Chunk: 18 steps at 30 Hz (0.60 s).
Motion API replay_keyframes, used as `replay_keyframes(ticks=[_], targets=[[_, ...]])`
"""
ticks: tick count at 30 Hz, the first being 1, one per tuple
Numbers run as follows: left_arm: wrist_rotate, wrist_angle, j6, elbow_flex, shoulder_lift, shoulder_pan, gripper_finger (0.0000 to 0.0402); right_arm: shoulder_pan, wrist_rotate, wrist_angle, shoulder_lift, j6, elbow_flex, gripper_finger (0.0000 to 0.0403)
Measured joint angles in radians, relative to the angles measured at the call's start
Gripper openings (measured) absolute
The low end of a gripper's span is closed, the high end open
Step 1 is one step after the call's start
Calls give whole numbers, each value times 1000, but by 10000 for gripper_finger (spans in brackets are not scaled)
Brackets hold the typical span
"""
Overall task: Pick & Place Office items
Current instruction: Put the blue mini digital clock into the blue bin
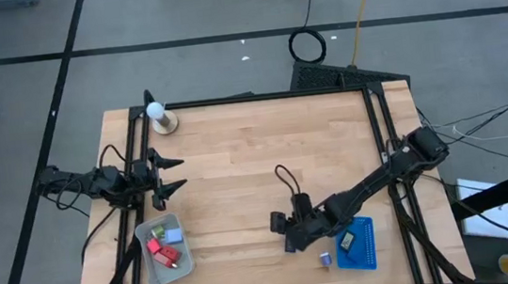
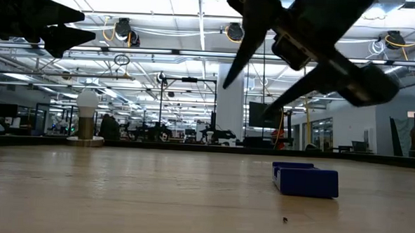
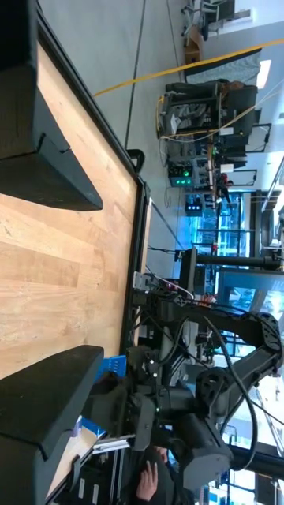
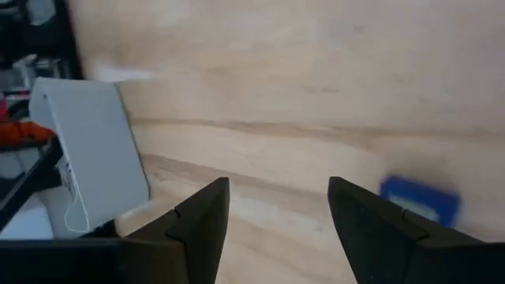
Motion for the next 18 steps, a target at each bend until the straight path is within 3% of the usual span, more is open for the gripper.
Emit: replay_keyframes(ticks=[4,8,18], targets=[[0,0,0,0,0,0,294,1,13,61,-1,-138,-1,208],[0,0,0,0,0,0,294,-7,-34,21,-1,-72,22,208],[0,0,0,0,0,0,294,-40,-143,-526,3,19,251,208]])
